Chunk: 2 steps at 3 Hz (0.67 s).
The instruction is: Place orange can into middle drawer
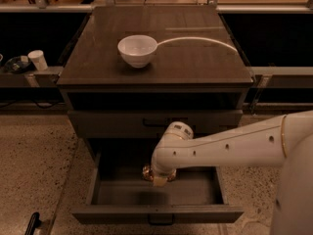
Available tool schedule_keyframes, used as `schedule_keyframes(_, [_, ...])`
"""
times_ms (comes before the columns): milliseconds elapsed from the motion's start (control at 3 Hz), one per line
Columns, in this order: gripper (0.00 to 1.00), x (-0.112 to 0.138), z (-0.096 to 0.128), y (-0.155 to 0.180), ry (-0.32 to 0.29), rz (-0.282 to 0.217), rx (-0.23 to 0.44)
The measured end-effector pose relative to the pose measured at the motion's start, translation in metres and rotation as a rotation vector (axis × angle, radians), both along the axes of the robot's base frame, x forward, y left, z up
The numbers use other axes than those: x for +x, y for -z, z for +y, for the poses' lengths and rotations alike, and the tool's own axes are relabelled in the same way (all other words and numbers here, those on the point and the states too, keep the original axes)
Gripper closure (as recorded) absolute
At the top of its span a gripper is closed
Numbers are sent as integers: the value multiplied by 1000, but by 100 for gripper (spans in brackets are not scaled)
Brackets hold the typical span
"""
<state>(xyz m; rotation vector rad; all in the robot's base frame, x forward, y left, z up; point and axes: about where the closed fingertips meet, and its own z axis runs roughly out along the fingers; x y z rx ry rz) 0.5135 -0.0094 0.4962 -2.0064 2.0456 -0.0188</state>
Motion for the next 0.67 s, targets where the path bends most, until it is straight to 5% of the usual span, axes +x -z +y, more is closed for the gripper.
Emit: schedule_keyframes(667, [100,9,12,68,-56,2,10])
